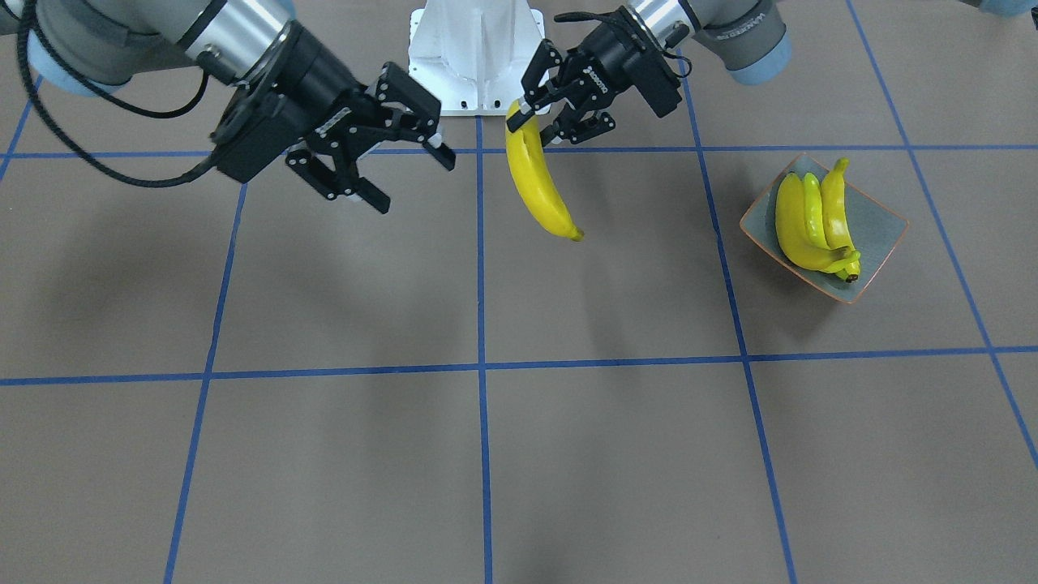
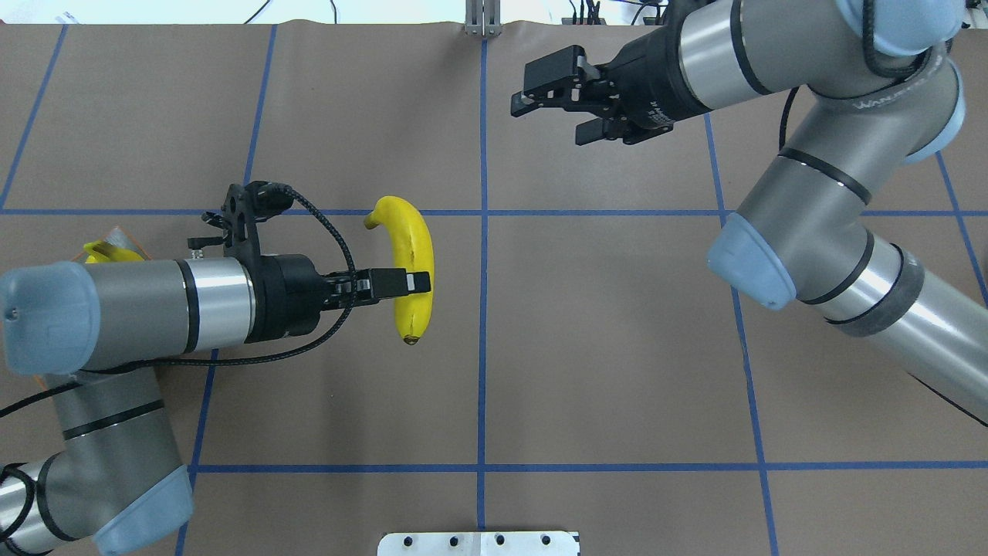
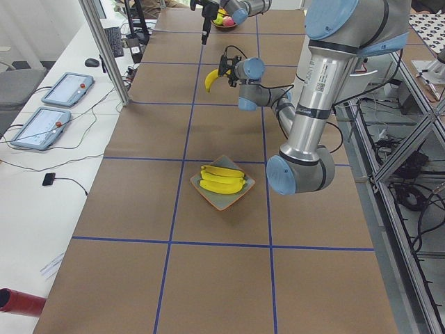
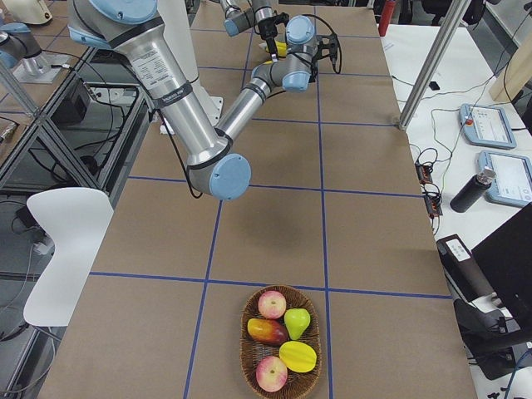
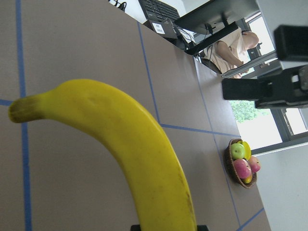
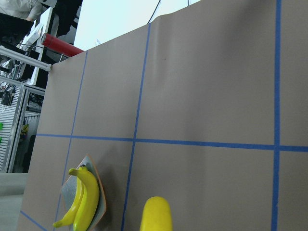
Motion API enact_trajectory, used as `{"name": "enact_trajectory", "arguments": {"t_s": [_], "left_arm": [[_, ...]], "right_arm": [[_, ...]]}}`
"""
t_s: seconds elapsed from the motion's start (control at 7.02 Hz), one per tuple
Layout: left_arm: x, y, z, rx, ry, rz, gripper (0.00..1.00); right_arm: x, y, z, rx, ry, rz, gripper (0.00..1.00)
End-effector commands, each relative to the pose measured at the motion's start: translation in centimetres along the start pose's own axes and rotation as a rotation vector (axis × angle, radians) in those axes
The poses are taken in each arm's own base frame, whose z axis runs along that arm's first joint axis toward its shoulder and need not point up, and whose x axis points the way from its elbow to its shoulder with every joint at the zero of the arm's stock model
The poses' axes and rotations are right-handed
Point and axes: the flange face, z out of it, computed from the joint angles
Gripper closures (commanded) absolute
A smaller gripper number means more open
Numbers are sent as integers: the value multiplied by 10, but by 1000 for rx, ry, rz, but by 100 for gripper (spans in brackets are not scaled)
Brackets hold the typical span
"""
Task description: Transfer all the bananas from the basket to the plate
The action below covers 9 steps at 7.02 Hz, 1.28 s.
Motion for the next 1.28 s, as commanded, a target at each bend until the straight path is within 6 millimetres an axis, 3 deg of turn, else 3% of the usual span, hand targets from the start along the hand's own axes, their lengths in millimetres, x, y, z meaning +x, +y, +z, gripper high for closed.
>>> {"name": "enact_trajectory", "arguments": {"t_s": [0.0,0.28,0.43,0.71,0.85,1.14], "left_arm": [[-77,12,-33,-12,-156,-13,100],[-124,20,-69,-31,-263,61,100],[-144,19,-92,-36,-317,114,100],[-185,13,-123,-56,-428,262,100],[-196,0,-131,-67,-503,341,100],[-218,-5,-131,-150,-640,453,100]], "right_arm": [[89,-33,-21,33,186,-41,0],[137,-52,-36,28,310,-120,0],[148,-56,-41,32,325,-128,0],[149,-57,-41,32,328,-127,0],[151,-58,-43,36,329,-124,0],[154,-57,-42,33,333,-122,0]]}}
